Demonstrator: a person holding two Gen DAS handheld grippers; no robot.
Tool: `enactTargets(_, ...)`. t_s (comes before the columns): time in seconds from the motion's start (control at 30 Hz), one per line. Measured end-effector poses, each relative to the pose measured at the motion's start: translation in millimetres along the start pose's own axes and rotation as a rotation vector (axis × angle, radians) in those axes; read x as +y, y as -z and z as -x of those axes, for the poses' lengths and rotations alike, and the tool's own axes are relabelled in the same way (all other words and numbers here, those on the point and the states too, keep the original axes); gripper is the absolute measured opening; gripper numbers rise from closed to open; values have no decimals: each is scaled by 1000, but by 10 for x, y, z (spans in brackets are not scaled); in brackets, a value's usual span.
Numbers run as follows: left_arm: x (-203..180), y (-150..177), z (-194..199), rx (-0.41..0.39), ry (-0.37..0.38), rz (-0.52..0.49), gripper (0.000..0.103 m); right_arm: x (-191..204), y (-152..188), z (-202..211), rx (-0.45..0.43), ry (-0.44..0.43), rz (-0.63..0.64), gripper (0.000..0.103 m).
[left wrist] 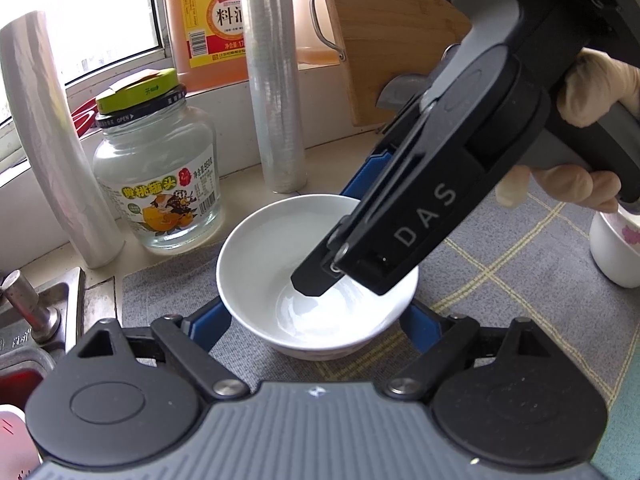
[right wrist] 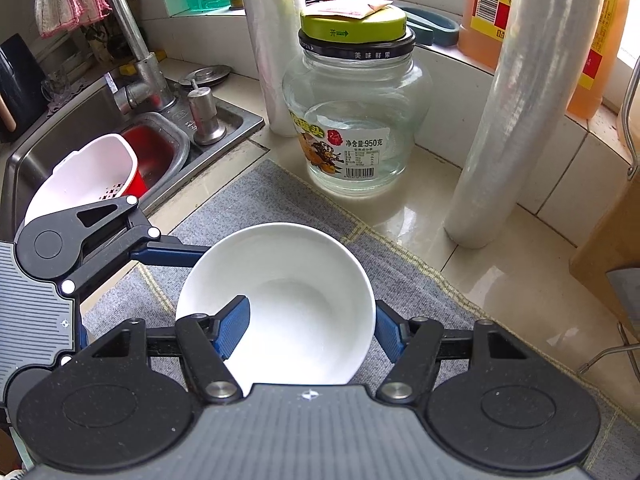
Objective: Organize plates and bowls
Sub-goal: 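Lift the floral bowl with both tools and carry it toward the nested white bowls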
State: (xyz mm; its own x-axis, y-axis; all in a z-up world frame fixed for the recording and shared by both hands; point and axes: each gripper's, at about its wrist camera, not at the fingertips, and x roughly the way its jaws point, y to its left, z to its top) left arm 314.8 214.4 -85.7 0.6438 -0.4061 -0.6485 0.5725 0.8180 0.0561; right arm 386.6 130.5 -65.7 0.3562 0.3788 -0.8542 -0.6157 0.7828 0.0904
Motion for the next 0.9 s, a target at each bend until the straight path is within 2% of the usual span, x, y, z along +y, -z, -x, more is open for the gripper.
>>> enactTargets(0.27, -197, -44, 217, 11, 1, -2, 90, 105, 162, 244, -20, 17, 29, 72)
enactTargets(0.67, -733, -186, 592, 4, 10, -63, 90, 126, 578, 840, -76, 38, 18, 72)
enactTargets(0.9, -1070, -260, 707, -1, 58, -84, 90, 80, 896, 1175, -99, 73, -6, 72)
